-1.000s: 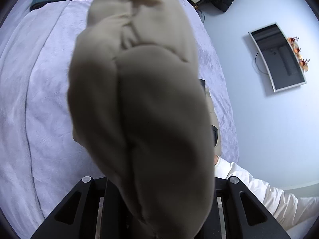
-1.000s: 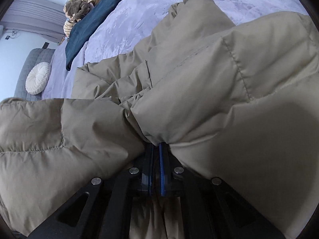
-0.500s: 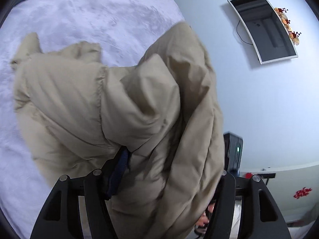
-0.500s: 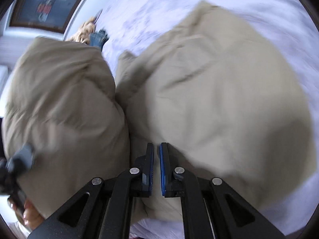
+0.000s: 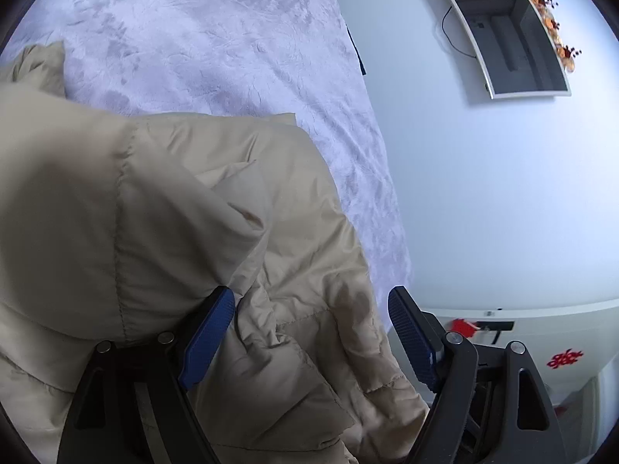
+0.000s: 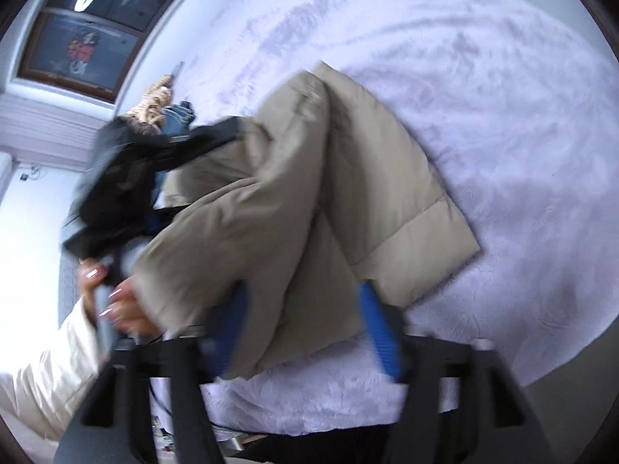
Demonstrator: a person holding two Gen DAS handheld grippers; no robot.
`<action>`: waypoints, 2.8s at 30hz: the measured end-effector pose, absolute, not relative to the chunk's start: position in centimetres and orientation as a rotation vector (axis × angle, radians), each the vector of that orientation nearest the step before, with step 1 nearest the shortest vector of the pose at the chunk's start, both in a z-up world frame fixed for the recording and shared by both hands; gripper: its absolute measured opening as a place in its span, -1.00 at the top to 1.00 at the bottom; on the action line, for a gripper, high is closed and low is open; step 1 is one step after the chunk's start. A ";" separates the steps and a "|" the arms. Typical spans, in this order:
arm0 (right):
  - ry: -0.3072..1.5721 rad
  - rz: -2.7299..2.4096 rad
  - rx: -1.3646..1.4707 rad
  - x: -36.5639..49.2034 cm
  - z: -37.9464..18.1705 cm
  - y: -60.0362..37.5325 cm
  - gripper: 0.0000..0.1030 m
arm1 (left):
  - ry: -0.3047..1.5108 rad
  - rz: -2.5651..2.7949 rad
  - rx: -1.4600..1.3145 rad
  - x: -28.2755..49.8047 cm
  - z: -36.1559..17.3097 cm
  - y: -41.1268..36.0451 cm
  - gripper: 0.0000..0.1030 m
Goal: Fold large clothes
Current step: 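Fold the lifted jacket section over with the left tool while the right tool holds the body, then press the folded beige jacket flat with both tools and open them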
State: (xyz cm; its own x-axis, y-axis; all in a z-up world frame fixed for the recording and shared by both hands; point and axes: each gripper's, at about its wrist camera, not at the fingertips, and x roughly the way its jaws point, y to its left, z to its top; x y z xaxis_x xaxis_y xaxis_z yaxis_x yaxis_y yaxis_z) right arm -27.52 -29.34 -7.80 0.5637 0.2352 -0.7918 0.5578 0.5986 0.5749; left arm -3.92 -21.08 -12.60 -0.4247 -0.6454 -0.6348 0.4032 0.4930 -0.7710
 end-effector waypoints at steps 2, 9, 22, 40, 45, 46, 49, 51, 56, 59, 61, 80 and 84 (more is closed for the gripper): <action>0.993 -0.163 0.939 -27.0 -6.8 -27.6 -0.60 | 1.618 -1.178 -0.175 -4.4 -13.2 -20.5 -0.58; 1.056 -0.214 0.891 -23.1 -7.9 -27.2 -0.61 | 1.442 -1.159 -0.094 -3.9 -9.7 -20.6 -0.58; 1.084 -0.404 0.665 -23.0 -8.5 -29.1 0.77 | 1.091 -0.714 0.114 2.9 -13.0 -13.8 -0.59; 1.082 -0.507 0.925 -30.9 -11.4 -39.6 0.29 | 1.088 -0.808 0.258 -0.4 -15.9 -27.9 -0.59; 0.963 -0.385 0.876 -27.8 -7.2 -41.6 -0.16 | 1.092 -0.800 0.261 -0.2 -16.1 -28.3 -0.59; 0.961 -0.355 0.877 -26.5 -7.3 -41.9 -0.17 | 1.090 -0.797 0.264 -0.3 -16.1 -28.2 -0.59; 0.982 -0.258 0.912 -21.6 -9.1 -42.5 -0.17 | 1.089 -0.793 0.268 -0.3 -16.1 -27.9 -0.59; 1.014 -0.242 0.960 -18.7 -11.3 -43.1 -0.17 | 1.085 -0.790 0.272 -0.3 -16.1 -27.9 -0.59; 1.101 -0.316 0.978 -17.6 -15.2 -43.7 0.75 | 1.074 -0.770 0.303 -0.9 -16.2 -28.5 -0.59; 1.139 -0.347 0.888 -18.7 -16.1 -43.3 0.80 | 1.061 -0.773 0.364 -1.8 -16.5 -29.7 -0.59; 1.141 -0.342 0.904 -19.2 -16.7 -43.5 0.80 | 1.062 -0.763 0.391 -2.0 -16.3 -29.9 -0.59; 1.187 -0.221 0.794 -20.2 -11.6 -42.6 0.69 | 1.278 -0.562 0.168 -8.5 -15.8 -15.3 -0.83; 1.158 -0.130 0.733 -22.3 -9.0 -40.4 0.69 | 1.280 -0.536 0.165 -8.7 -15.4 -15.4 -0.83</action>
State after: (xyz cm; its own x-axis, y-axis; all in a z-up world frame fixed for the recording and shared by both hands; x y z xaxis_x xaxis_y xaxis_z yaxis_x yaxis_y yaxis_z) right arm -22.26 -40.41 -8.99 0.4218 0.2690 -0.8659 0.4539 0.7641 0.4584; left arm -8.68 -15.41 -15.43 0.1842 -0.2880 -0.9397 0.4672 0.8668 -0.1741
